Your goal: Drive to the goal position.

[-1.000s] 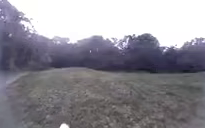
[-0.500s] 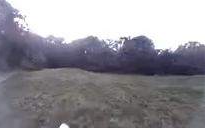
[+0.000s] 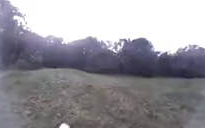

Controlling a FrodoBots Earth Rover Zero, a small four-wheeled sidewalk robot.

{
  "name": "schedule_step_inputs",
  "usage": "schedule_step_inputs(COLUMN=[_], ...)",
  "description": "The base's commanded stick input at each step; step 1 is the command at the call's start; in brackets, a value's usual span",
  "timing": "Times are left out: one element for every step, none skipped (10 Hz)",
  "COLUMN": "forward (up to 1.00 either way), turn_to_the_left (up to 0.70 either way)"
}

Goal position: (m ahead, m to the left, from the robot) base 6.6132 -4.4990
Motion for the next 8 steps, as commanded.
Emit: schedule_step_inputs(forward=[0.7, 0.7, 0.7, 0.7, 0.7, 0.7, 0.7, 0.7], turn_to_the_left=[-0.35, -0.35, -0.35, -0.35, 0.0, 0.0, 0.0, 0.0])
